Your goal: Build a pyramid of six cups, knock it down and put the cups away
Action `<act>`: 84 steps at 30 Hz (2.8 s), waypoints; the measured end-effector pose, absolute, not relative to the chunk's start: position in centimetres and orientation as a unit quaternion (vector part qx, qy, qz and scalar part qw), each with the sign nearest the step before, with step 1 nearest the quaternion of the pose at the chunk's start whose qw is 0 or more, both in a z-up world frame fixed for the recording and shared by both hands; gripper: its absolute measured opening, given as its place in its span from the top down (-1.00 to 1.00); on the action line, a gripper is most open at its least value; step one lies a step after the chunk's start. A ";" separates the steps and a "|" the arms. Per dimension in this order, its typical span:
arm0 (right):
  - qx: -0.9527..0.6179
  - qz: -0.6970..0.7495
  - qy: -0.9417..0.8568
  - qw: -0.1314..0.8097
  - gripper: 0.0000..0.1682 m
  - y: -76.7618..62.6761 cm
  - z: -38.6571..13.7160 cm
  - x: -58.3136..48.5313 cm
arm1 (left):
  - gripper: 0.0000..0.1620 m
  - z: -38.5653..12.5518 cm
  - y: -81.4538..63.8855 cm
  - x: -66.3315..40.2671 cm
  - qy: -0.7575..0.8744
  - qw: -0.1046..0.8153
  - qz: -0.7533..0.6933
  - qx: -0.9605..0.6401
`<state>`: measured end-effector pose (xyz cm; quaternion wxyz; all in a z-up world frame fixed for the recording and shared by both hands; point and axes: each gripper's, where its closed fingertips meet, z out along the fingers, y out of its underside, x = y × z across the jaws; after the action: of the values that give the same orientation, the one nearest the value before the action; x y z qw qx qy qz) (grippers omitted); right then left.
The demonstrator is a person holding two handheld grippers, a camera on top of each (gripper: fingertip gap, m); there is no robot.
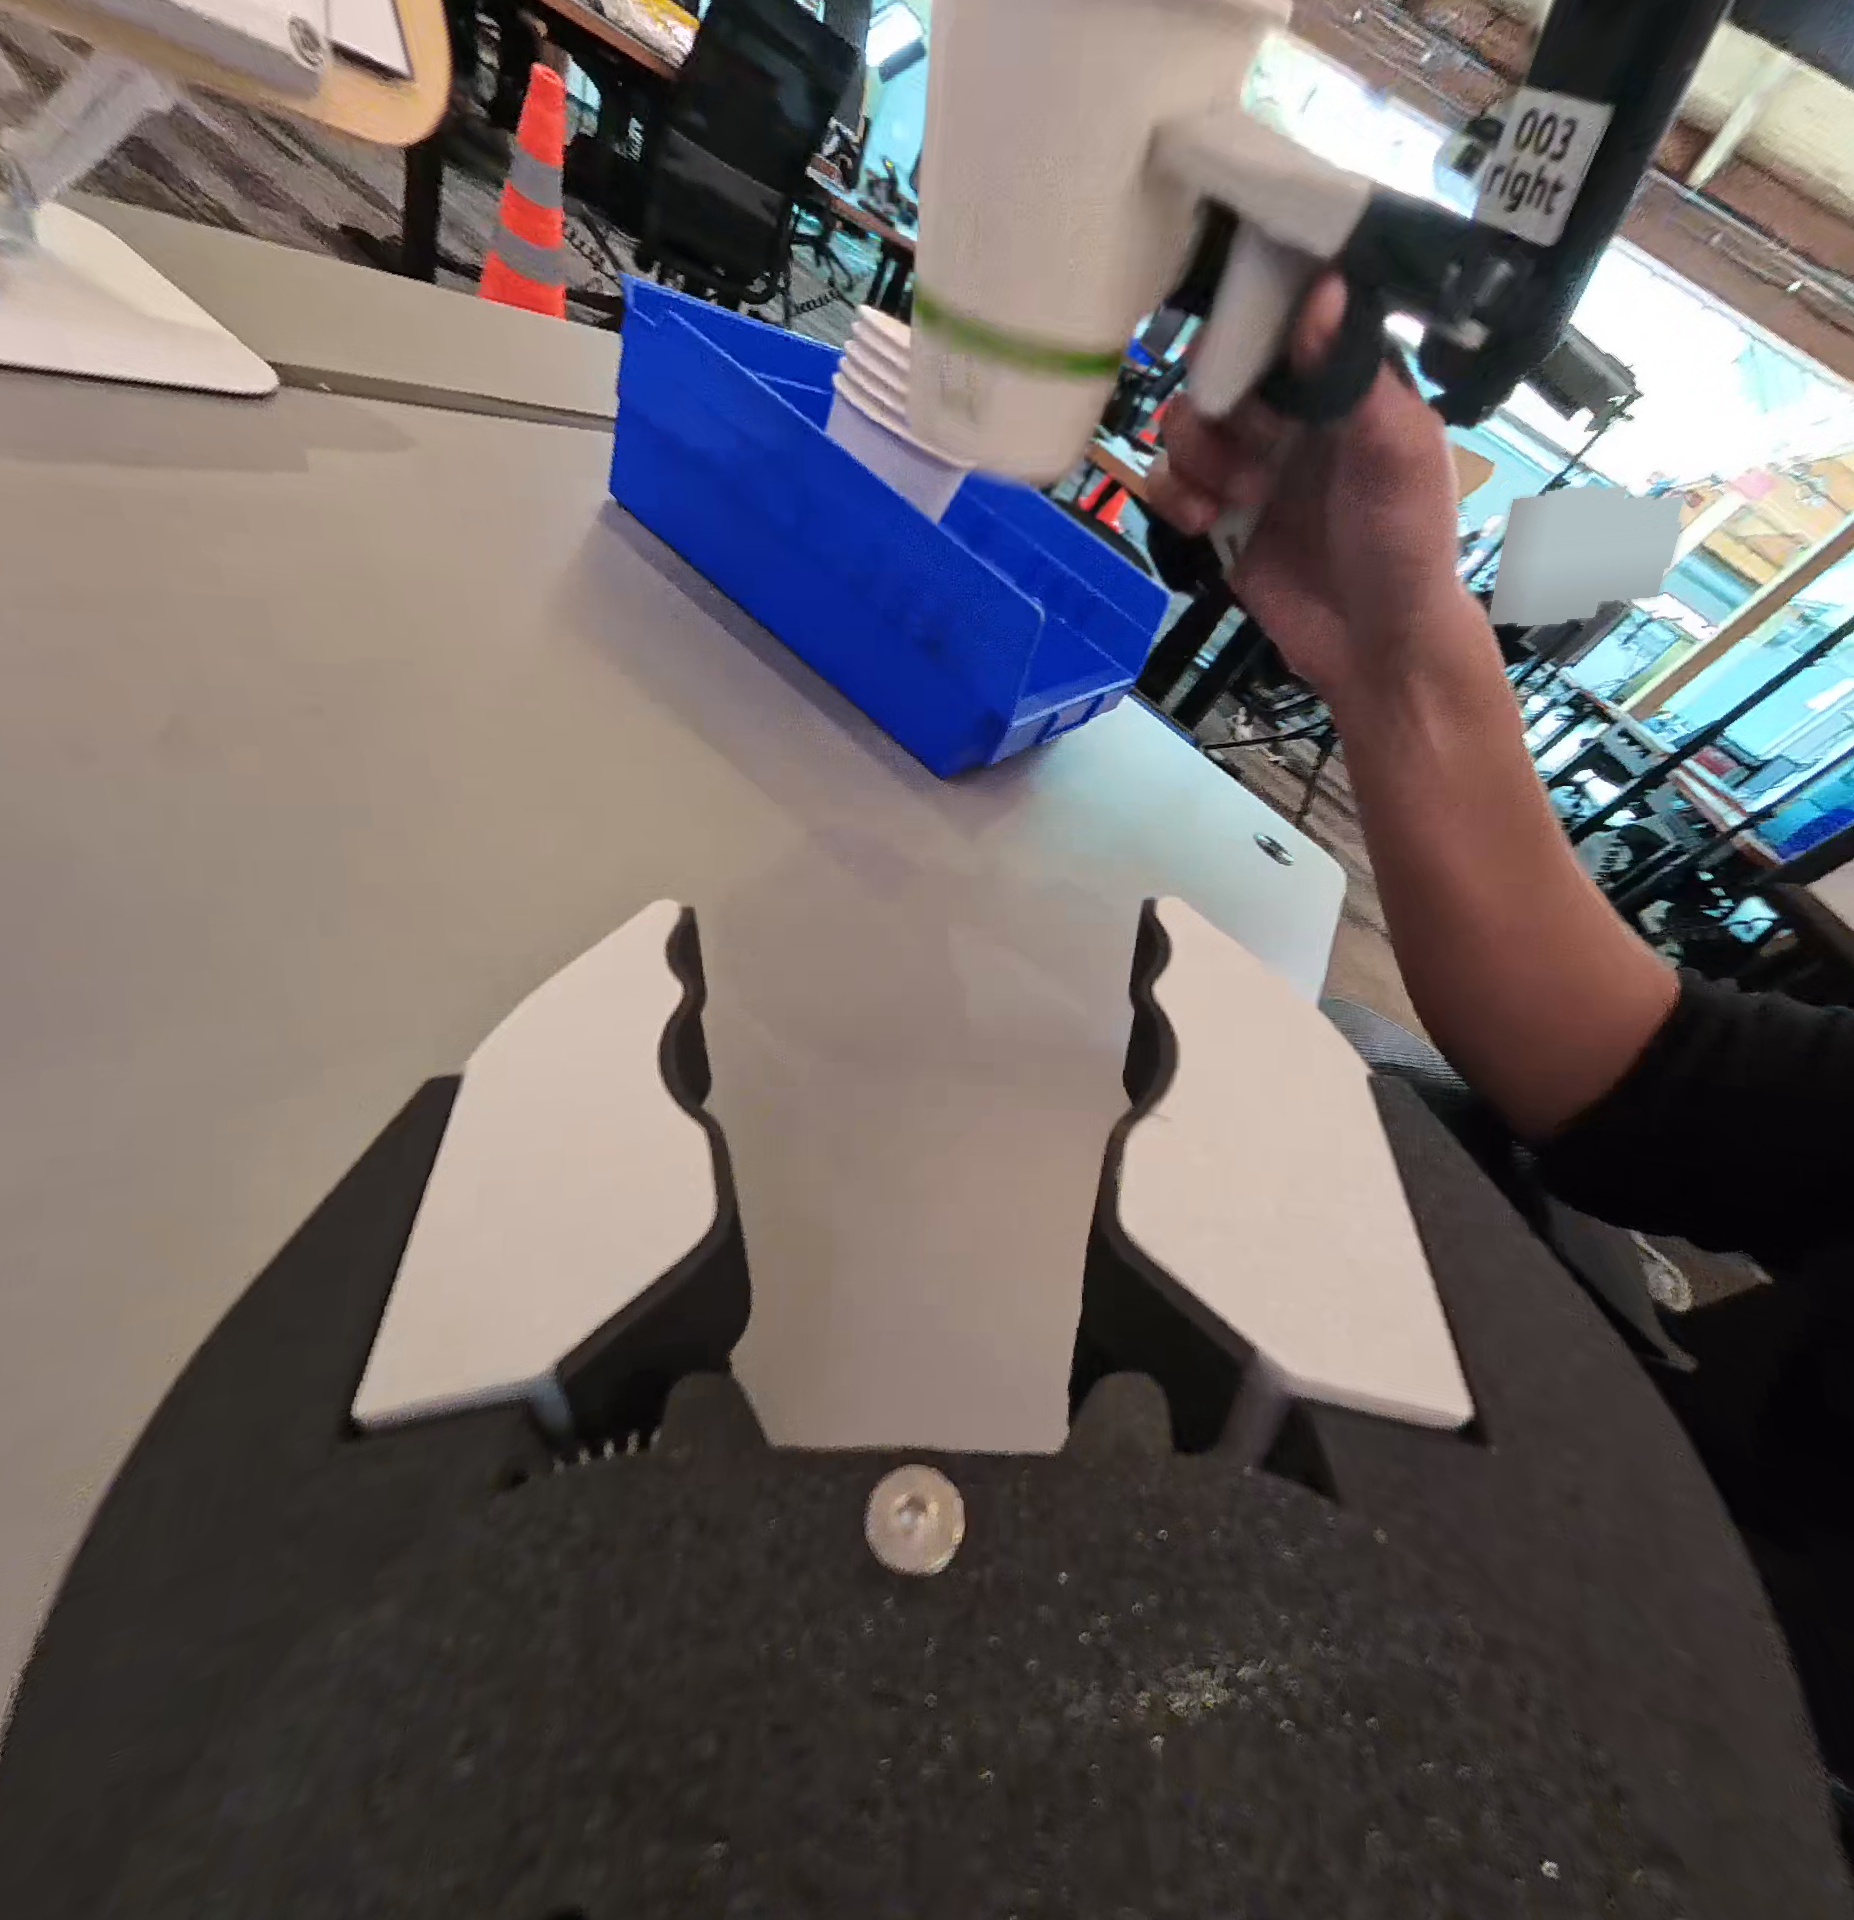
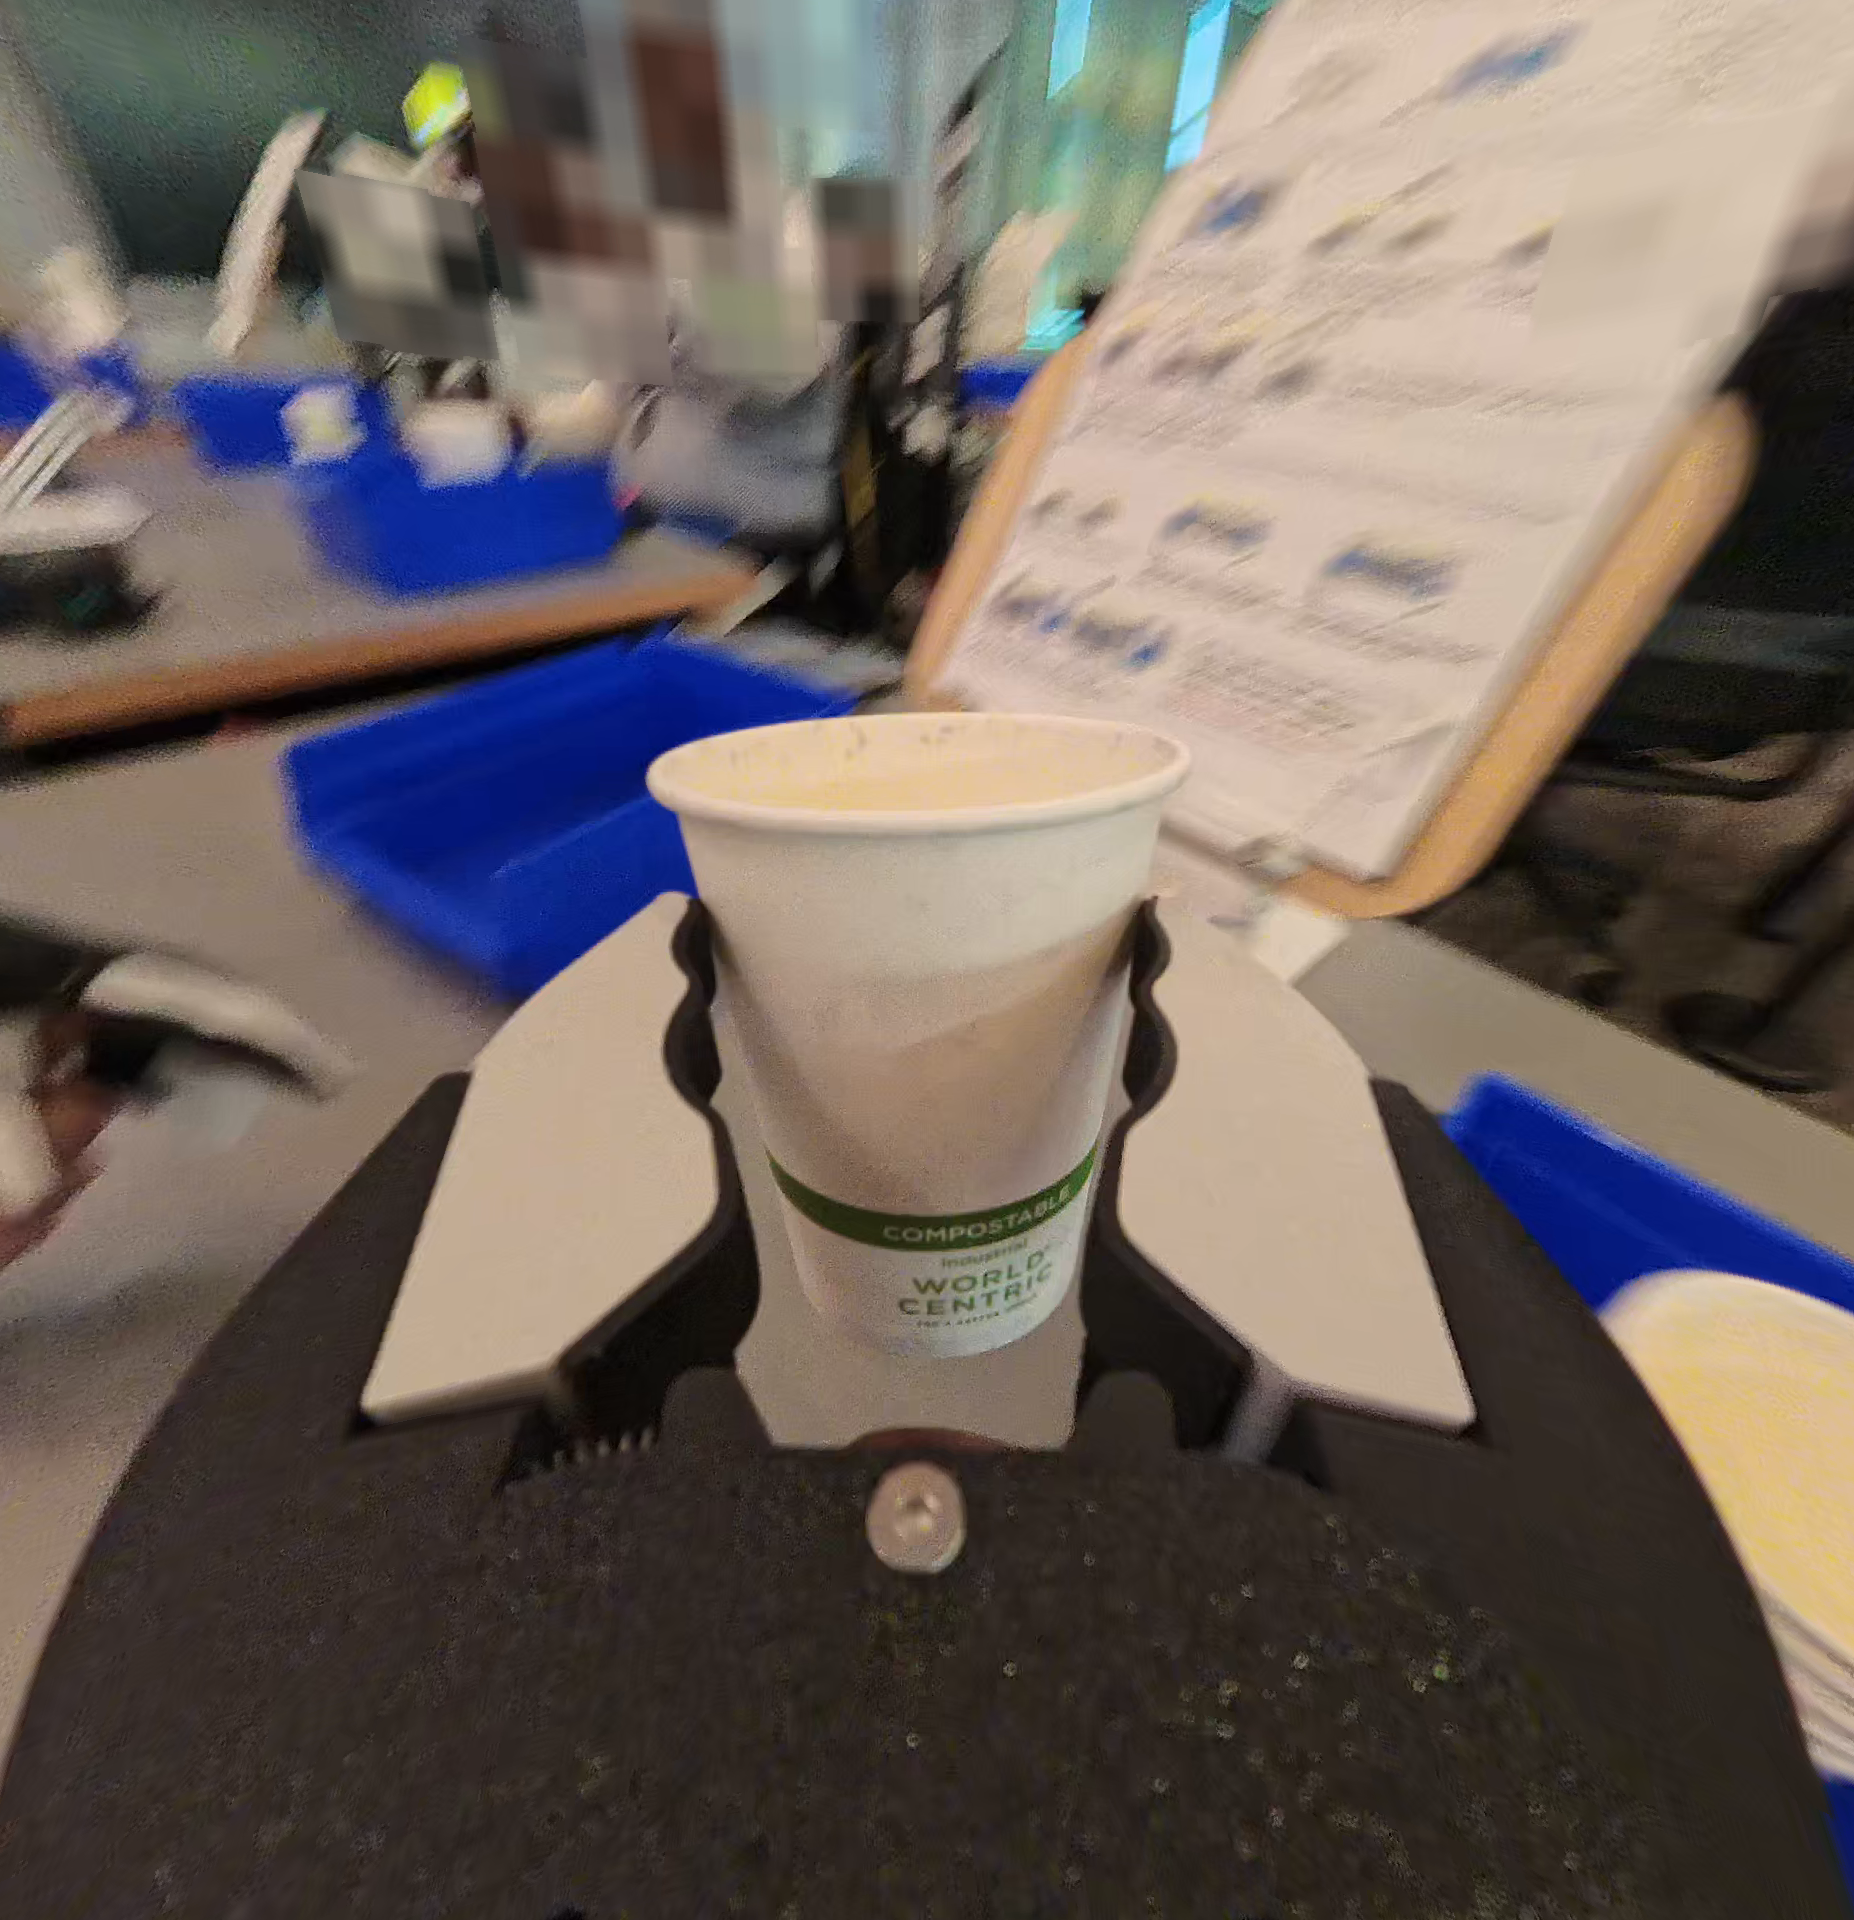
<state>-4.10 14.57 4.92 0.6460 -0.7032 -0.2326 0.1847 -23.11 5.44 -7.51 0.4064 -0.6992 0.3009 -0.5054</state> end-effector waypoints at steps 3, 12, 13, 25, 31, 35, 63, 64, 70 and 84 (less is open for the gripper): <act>-0.663 0.092 -0.110 0.735 0.09 17.3 8.9 3.6 | 0.05 -7.2 5.2 -23.0 0.299 0.396 -0.526 -0.691; -0.697 0.006 0.039 0.716 0.08 21.8 5.9 15.6 | 0.09 -7.5 3.8 -22.4 0.350 0.384 -0.514 -0.682; -0.709 0.004 0.040 0.704 0.08 22.1 5.0 15.9 | 0.09 -7.6 3.6 -22.3 0.358 0.386 -0.508 -0.682; -0.825 0.046 0.021 0.563 0.08 21.2 -3.1 16.3 | 0.07 -8.2 2.0 -21.0 0.380 0.365 -0.513 -0.677; -0.858 0.052 -0.027 0.510 0.12 19.1 -4.6 15.9 | 0.06 -8.6 1.8 -20.7 0.385 0.360 -0.510 -0.680; -0.851 0.075 -0.038 0.518 0.09 17.0 -3.8 14.8 | 0.06 -8.6 2.1 -20.9 0.386 0.369 -0.499 -0.682; -0.750 0.031 0.026 0.660 0.06 3.2 -8.9 9.7 | 0.14 -11.7 13.4 -42.5 0.062 0.556 -0.059 -0.827; -0.750 0.032 0.027 0.660 0.06 3.2 -9.0 9.7 | 0.13 -11.7 13.3 -42.6 0.060 0.555 -0.059 -0.828; -0.753 0.035 0.032 0.657 0.07 3.0 -9.2 9.8 | 0.13 -11.6 12.9 -42.7 0.063 0.555 -0.059 -0.827; -0.760 0.046 0.049 0.646 0.08 3.2 -9.9 10.5 | 0.12 -11.3 12.8 -41.6 0.074 0.558 -0.076 -0.823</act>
<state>10.47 3.23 -9.92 0.6464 -0.7601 0.0486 0.0457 -41.64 12.81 -11.27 0.5576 -0.8233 0.0741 -0.0757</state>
